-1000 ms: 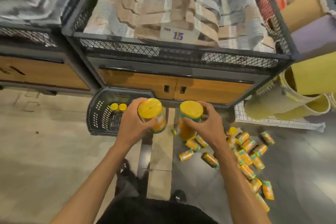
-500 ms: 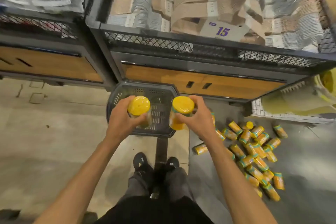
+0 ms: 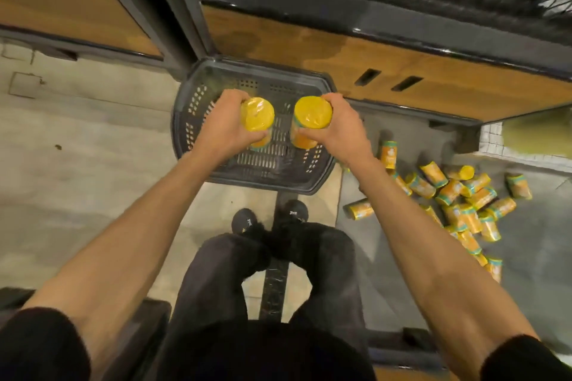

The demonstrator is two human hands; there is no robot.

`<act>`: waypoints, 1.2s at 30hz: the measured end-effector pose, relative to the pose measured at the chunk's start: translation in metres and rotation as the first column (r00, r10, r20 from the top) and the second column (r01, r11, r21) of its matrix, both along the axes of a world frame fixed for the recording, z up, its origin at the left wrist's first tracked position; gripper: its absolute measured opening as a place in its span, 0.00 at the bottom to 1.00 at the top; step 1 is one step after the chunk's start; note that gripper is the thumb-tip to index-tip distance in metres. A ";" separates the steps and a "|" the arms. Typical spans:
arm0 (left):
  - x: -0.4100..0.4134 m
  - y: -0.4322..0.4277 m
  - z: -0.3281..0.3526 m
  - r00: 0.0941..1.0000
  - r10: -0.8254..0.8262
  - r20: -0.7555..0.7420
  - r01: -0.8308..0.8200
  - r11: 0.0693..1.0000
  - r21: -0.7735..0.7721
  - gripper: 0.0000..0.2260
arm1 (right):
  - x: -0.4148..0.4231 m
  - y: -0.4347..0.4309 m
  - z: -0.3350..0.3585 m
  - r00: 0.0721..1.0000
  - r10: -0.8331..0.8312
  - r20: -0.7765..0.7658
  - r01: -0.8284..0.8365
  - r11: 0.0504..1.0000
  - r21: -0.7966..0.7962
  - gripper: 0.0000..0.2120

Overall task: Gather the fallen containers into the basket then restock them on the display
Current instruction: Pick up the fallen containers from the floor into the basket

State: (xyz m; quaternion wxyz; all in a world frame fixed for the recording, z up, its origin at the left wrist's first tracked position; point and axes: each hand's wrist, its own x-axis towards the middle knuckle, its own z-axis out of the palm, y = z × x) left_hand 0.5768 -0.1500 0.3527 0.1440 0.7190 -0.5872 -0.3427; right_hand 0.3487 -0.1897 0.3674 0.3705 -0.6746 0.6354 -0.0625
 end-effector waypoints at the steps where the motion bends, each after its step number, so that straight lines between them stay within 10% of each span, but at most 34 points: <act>1: -0.001 -0.005 -0.022 1.000 -0.016 0.011 0.016 1.000 0.010 0.34 | 0.001 -0.004 -0.024 1.000 0.007 -0.016 -0.007 1.000 0.003 0.35; 19: -0.007 -0.116 -0.360 0.958 -0.213 0.194 0.199 0.976 0.093 0.34 | 0.017 -0.092 -0.376 0.992 -0.009 -0.126 0.007 1.000 -0.014 0.35; 36: -0.002 -0.130 -0.445 0.865 -0.283 0.415 0.262 0.959 0.108 0.28 | 0.057 -0.102 -0.478 0.978 -0.183 -0.102 0.182 0.983 -0.017 0.33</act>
